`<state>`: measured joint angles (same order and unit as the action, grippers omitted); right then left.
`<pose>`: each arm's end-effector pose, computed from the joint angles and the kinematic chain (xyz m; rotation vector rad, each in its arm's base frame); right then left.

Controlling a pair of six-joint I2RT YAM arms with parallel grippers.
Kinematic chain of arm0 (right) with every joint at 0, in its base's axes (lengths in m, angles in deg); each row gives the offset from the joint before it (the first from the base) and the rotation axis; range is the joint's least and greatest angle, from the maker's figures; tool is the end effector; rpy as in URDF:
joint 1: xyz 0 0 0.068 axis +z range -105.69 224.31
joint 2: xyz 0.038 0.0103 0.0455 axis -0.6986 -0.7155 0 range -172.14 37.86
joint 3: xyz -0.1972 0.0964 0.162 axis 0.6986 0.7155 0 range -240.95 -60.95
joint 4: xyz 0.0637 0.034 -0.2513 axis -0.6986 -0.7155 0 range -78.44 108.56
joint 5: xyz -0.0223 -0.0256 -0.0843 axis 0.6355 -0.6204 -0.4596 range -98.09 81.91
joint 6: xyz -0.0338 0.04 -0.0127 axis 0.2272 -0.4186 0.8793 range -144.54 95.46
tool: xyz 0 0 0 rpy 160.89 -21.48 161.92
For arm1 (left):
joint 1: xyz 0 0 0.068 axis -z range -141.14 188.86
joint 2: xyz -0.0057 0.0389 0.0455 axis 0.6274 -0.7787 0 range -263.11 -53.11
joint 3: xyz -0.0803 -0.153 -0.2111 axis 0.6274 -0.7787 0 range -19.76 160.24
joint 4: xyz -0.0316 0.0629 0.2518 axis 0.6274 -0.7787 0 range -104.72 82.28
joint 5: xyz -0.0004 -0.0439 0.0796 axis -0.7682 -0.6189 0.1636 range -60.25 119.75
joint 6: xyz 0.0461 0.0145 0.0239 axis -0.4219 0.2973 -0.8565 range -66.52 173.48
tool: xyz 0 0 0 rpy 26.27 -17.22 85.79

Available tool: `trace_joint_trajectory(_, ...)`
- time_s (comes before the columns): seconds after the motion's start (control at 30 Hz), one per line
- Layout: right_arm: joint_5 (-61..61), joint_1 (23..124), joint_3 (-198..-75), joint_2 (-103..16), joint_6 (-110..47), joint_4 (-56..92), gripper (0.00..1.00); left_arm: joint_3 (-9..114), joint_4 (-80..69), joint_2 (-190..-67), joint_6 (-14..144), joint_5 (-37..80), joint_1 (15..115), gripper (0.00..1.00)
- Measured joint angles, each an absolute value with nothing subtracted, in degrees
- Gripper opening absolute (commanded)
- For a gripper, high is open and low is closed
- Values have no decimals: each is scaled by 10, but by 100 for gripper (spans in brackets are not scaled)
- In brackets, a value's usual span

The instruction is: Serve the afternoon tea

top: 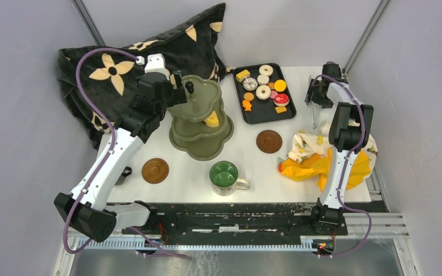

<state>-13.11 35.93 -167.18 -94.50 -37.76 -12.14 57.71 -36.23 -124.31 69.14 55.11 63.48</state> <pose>0.4983 -0.0765 0.1630 0.5121 2.5070 -0.0799 0.2520 -0.0987 0.4096 -0.1375 1.9153 -0.0378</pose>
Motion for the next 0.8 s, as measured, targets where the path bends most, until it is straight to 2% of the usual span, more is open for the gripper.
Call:
trace_joint_trajectory(0.17,-120,359,-1686,-952,-359,-136,71,577,-362,-1243,691,551,635,93)
trace_joint_trajectory(0.23,-117,359,-1692,-955,-353,-142,63,577,-362,-1243,691,551,635,93)
trace_joint_trajectory(0.37,-121,357,-1698,-959,-349,-146,38,577,-361,-1244,691,552,635,93)
trace_joint_trajectory(0.67,-106,356,-1700,-959,-360,-144,7,577,-359,-1246,691,546,635,93)
trace_joint_trajectory(0.8,-87,356,-1735,-959,-364,-191,1,577,-358,-1246,691,534,635,93)
